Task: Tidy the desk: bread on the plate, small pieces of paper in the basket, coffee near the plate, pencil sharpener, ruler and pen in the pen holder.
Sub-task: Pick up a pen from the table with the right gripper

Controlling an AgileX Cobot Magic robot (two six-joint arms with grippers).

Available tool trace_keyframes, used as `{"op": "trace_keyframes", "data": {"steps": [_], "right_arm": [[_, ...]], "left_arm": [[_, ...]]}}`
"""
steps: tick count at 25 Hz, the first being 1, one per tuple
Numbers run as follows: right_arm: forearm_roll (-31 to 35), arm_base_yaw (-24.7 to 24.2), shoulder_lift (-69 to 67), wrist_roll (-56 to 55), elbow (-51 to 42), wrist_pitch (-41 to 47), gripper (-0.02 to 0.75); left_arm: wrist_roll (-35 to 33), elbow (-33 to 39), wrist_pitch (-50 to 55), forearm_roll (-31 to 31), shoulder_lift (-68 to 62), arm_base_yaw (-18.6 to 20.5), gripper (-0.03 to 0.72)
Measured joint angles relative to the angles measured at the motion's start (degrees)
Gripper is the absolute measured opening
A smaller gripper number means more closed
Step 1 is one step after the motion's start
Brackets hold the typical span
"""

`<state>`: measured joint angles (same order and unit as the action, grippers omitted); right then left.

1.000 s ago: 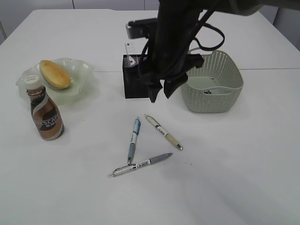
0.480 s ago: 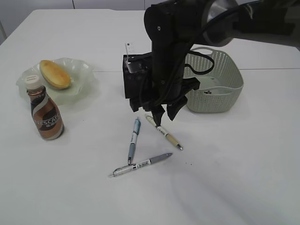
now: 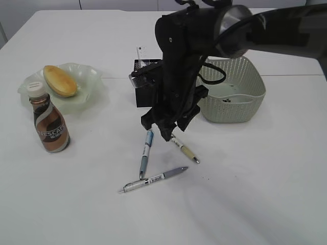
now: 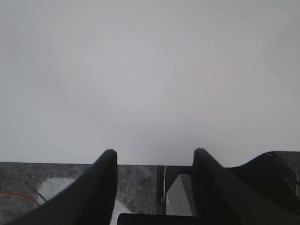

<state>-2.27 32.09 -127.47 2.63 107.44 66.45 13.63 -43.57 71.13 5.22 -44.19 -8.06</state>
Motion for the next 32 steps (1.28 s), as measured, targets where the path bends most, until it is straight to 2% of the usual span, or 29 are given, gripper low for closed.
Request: {"op": "trace_keyframes", "data": {"steps": [18, 20, 26, 32], "right_arm": [[0.4, -2.6, -2.5, 1.2, 3.3, -1.4, 0.323], [1.8, -3.9, -2.5, 3.0, 3.3, -1.4, 0.323], [13.0, -9.2, -2.5, 10.9, 3.8, -0.1, 0.322], [15.5, -9.9, -4.6, 13.4, 6.5, 0.9, 0.322]], "left_arm": [[0.0, 0.0, 0.0, -3.4, 0.0, 0.0, 0.38], [0.0, 0.0, 0.0, -3.8, 0.0, 0.0, 0.38], [0.0, 0.0, 0.0, -4.0, 0.0, 0.0, 0.38], [0.0, 0.0, 0.0, -5.2, 0.0, 0.0, 0.38]]}}
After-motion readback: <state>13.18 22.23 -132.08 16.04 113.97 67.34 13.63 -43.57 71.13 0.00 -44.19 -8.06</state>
